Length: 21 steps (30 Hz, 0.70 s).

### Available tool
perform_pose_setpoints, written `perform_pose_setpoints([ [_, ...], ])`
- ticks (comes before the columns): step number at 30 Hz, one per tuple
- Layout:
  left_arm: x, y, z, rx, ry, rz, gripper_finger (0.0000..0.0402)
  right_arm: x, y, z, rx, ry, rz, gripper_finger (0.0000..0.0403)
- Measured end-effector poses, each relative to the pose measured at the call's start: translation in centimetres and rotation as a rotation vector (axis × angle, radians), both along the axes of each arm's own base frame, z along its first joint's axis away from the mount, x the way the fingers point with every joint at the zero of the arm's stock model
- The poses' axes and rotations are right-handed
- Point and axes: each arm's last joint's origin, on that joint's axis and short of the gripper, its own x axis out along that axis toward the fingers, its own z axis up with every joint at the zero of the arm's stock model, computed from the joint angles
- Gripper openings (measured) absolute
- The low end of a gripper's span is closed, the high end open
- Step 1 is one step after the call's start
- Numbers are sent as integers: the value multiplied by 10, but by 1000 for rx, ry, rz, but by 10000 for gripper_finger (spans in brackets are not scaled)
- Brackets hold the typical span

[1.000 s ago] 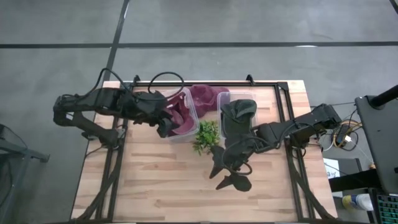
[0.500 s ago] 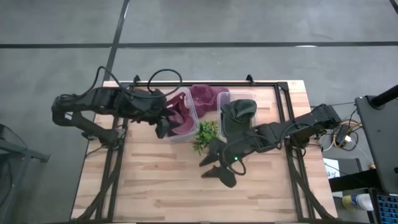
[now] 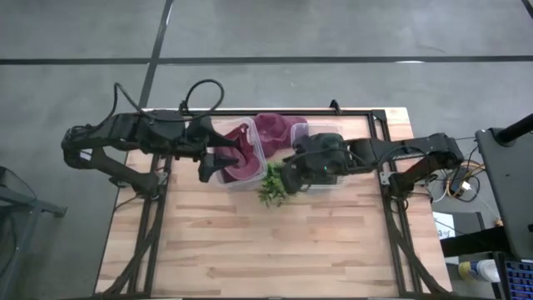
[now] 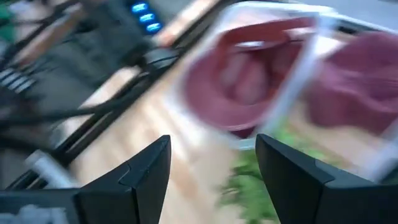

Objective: Pick & Place hat
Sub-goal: Put the red cap into the left transparent bin

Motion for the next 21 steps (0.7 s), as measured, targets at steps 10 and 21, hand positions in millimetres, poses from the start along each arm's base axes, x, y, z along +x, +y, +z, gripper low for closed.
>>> perform_pose_setpoints([
  [10,-5,1,4,1,-25,-1,310,-25,-70,-11,-81,242,-307,221],
  [21,-2,2,4,-1,-39,44,310,-69,-200,-16,101,296,-267,221],
])
